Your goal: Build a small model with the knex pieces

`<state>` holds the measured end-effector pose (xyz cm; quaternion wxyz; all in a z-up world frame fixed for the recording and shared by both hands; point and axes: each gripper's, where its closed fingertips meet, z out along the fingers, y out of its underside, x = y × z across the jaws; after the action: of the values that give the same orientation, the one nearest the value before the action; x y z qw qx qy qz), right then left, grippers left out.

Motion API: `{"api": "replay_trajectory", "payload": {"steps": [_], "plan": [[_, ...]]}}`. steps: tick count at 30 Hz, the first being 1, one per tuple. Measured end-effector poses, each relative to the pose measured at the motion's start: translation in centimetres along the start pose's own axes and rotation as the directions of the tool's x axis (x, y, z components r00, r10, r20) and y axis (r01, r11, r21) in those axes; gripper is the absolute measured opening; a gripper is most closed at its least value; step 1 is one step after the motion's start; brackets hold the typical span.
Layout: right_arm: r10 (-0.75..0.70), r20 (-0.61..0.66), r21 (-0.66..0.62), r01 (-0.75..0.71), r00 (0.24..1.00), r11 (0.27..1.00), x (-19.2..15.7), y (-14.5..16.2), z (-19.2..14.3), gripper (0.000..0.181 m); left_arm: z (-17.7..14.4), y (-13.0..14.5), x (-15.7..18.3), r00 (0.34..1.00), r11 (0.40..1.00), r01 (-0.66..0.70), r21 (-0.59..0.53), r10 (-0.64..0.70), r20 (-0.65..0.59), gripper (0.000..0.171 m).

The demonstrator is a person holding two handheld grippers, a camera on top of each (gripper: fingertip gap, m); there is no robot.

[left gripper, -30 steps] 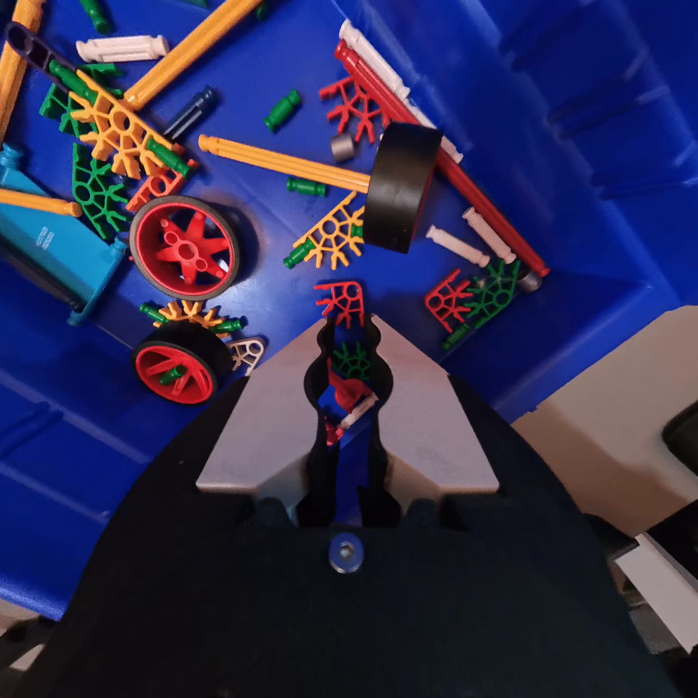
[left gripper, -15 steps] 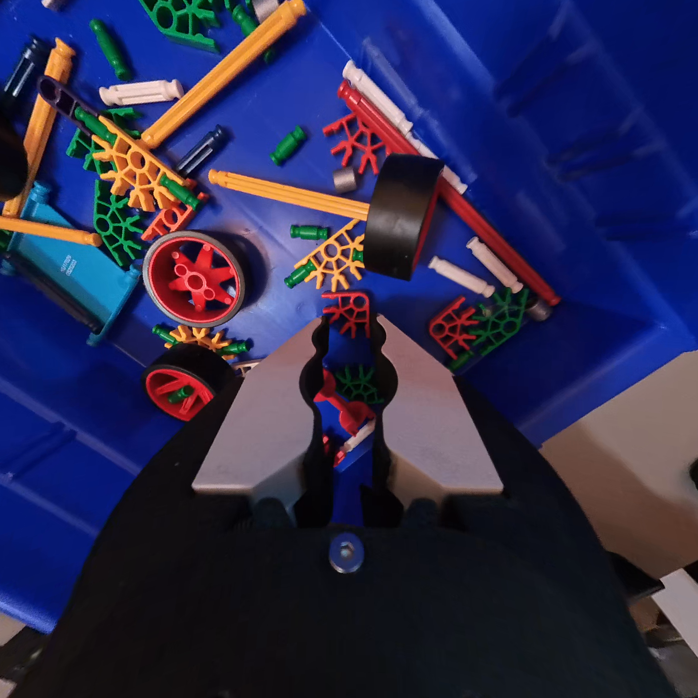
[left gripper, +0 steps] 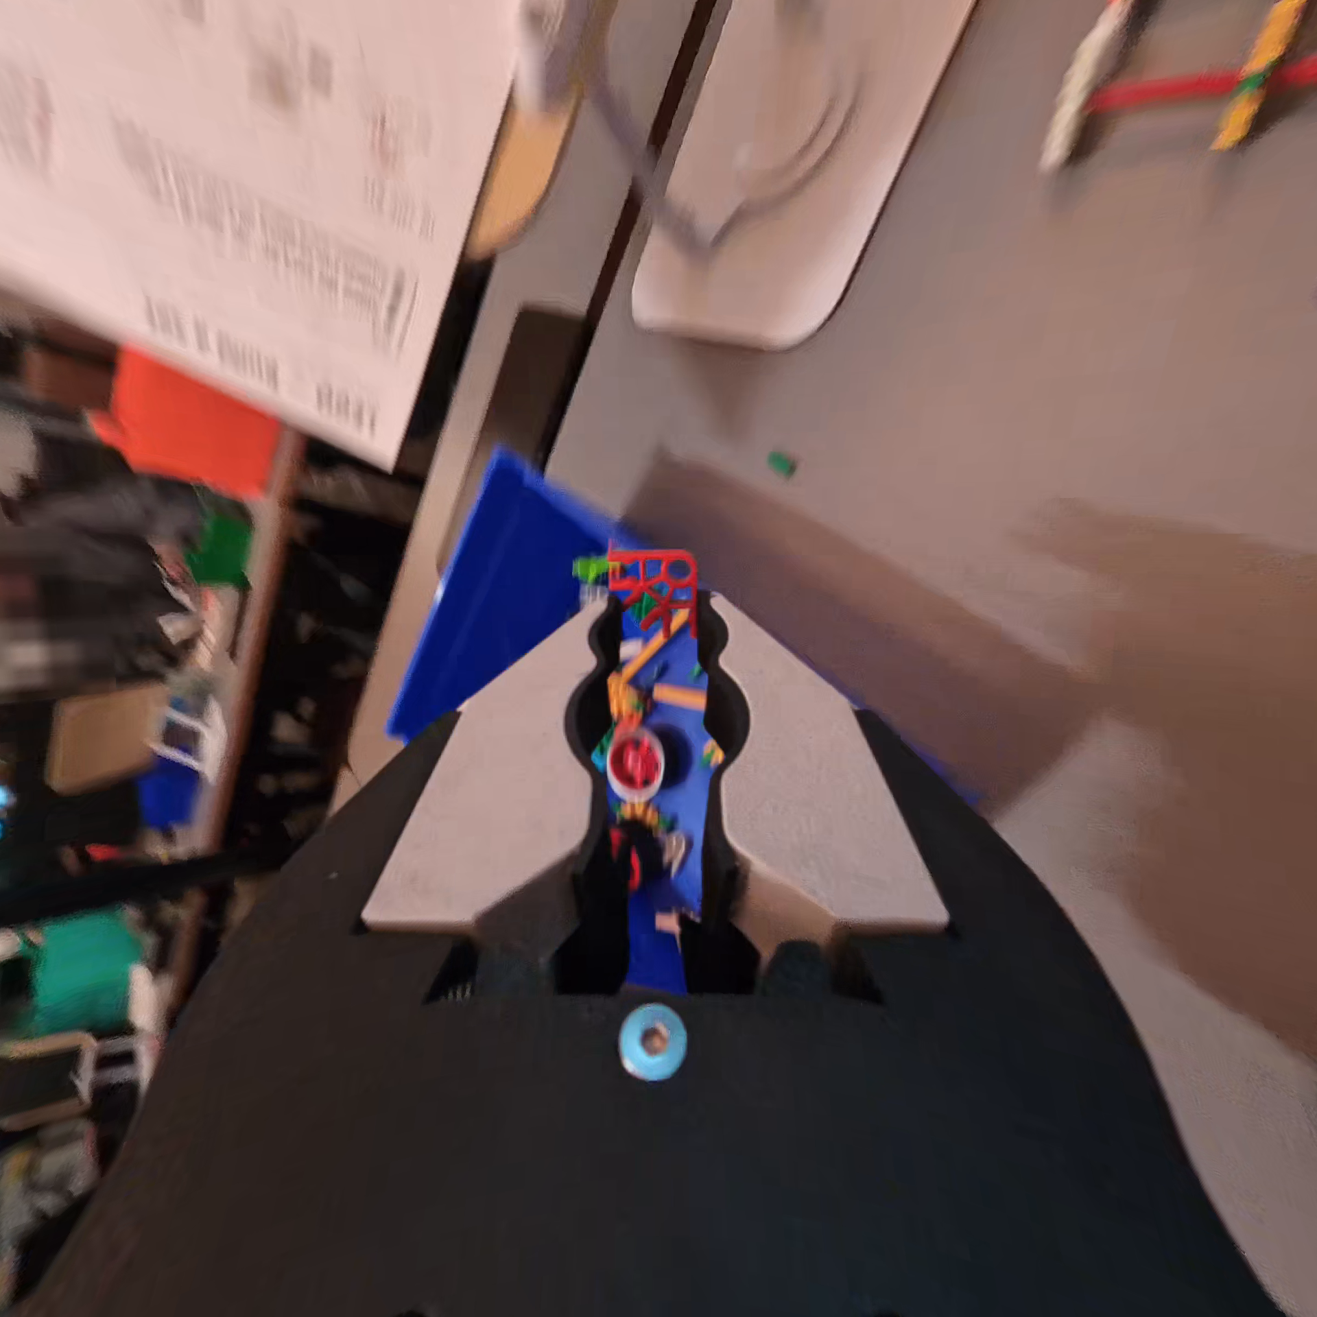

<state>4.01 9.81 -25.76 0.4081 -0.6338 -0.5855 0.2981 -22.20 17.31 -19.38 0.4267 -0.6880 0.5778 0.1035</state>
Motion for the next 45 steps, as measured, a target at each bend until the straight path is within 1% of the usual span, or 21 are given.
{"api": "replay_trajectory", "payload": {"steps": [3, 5, 7, 9, 11, 14, 17, 20, 22, 23, 24, 26, 28, 29, 30, 33, 35, 38, 41, 43, 45], "plan": [[0.055, -0.05, 0.154, -0.046, 0.997, 0.987, 0.4, -3.7, -0.1, 0.03, 0.9, -6.4, 4.4, 0.984, 0.977, -0.177, 0.115, 0.171, 0.055, 0.019], [0.091, -0.057, 0.213, -0.077, 0.994, 0.974, 0.2, -5.4, 0.3, 0.03, 1.9, -9.5, 7.8, 0.955, 0.942, -0.294, 0.164, 0.286, 0.075, 0.019], [0.106, -0.027, 0.229, -0.097, 0.994, 0.969, -0.6, -6.1, 1.0, 0.031, 2.8, -12.1, 10.6, 0.919, 0.898, -0.395, 0.194, 0.383, 0.097, 0.019], [0.132, 0.0, 0.214, -0.129, 0.991, 0.968, -1.2, -6.0, 1.9, 0.033, 3.2, -14.5, 11.6, 0.881, 0.854, -0.47, 0.222, 0.439, 0.175, 0.019], [0.171, 0.02, 0.205, -0.171, 0.985, 0.964, -1.3, -5.8, 2.4, 0.033, 3.7, -15.8, 12.2, 0.824, 0.801, -0.561, 0.207, 0.518, 0.229, 0.019], [0.2, 0.021, 0.216, -0.2, 0.98, 0.956, -0.9, -5.7, 2.6, 0.032, 4.1, -17.0, 13.6, 0.76, 0.732, -0.648, 0.209, 0.604, 0.239, 0.019], [0.205, 0.033, 0.191, -0.208, 0.978, 0.959, -1.0, -5.3, 2.8, 0.026, 4.7, -17.5, 14.2, 0.684, 0.667, -0.727, 0.162, 0.683, 0.257, 0.018], [0.183, -0.003, 0.18, -0.179, 0.983, 0.967, -0.8, -5.2, 2.8, 0.015, 5.0, -17.8, 14.7, 0.635, 0.621, -0.771, 0.139, 0.733, 0.245, 0.018], [0.181, -0.034, 0.199, -0.17, 0.983, 0.965, -0.2, -5.4, 2.4, 0.008, 5.0, -18.2, 14.4, 0.644, 0.628, -0.763, 0.154, 0.72, 0.259, 0.018], [0.191, -0.033, 0.231, -0.179, 0.981, 0.956, 0.1, -5.7, 2.0, 0.005, 4.9, -18.6, 14.0, 0.678, 0.656, -0.733, 0.179, 0.684, 0.27, 0.019], [0.211, -0.025, 0.266, -0.197, 0.977, 0.944, 0.4, -6.1, 1.6, 0.004, 4.6, -19.0, 13.0, 0.72, 0.698, -0.688, 0.197, 0.625, 0.302, 0.026], [0.231, -0.028, 0.325, -0.209, 0.973, 0.922, 1.1, -6.5, 0.8, 0.004, 4.5, -18.8, 11.4, 0.816, 0.793, -0.563, 0.233, 0.49, 0.306, 0.029], [0.243, -0.013, 0.385, -0.219, 0.97, 0.897, 1.4, -6.9, 0.3, 0.004, 4.6, -18.6, 11.3, 0.933, 0.874, -0.35, 0.338, 0.294, 0.207, 0.034], [0.246, 0.001, 0.415, -0.224, 0.969, 0.882, 1.5, -7.2, 0.0, 0.004, 4.7, -18.6, 12.0, 0.98, 0.895, -0.2, 0.4, 0.178, 0.092, 0.036], [0.241, 0.005, 0.444, -0.218, 0.971, 0.869, 1.5, -7.5, -0.1, 0.004, 4.8, -18.6, 12.8, 0.997, 0.896, -0.05, 0.442, 0.073, -0.035, 0.038], [0.215, 0.017, 0.501, -0.195, 0.976, 0.844, 1.1, -8.2, -0.3, 0.004, 4.6, -19.6, 14.3, 0.94, 0.816, 0.281, 0.505, -0.128, -0.315, 0.041], [0.194, 0.027, 0.527, -0.178, 0.981, 0.831, 0.7, -8.6, -0.4, 0.004, 5.1, -19.8, 13.9, 0.901, 0.766, 0.396, 0.506, -0.22, -0.373, 0.034], [0.18, 0.03, 0.531, -0.168, 0.983, 0.83, 0.5, -8.7, -0.5, 0.004, 4.8, -20.3, 13.4, 0.843, 0.681, 0.509, 0.527, -0.27, -0.465, 0.018], [0.185, 0.029, 0.535, -0.171, 0.982, 0.827, 0.8, -8.5, -0.5, 0.004, 3.7, -20.8, 12.7, 0.785, 0.596, 0.593, 0.541, -0.277, -0.555, 0.012], [0.191, 0.032, 0.535, -0.179, 0.981, 0.825, 1.0, -8.3, -0.4, 0.004, 3.7, -20.6, 12.4, 0.754, 0.571, 0.629, 0.528, -0.28, -0.594, 0.007], [0.185, 0.031, 0.526, -0.174, 0.982, 0.833, 1.0, -8.1, -0.2, 0.004, 3.8, -20.3, 12.5, 0.753, 0.568, 0.629, 0.53, -0.275, -0.598, 0.006]]}}
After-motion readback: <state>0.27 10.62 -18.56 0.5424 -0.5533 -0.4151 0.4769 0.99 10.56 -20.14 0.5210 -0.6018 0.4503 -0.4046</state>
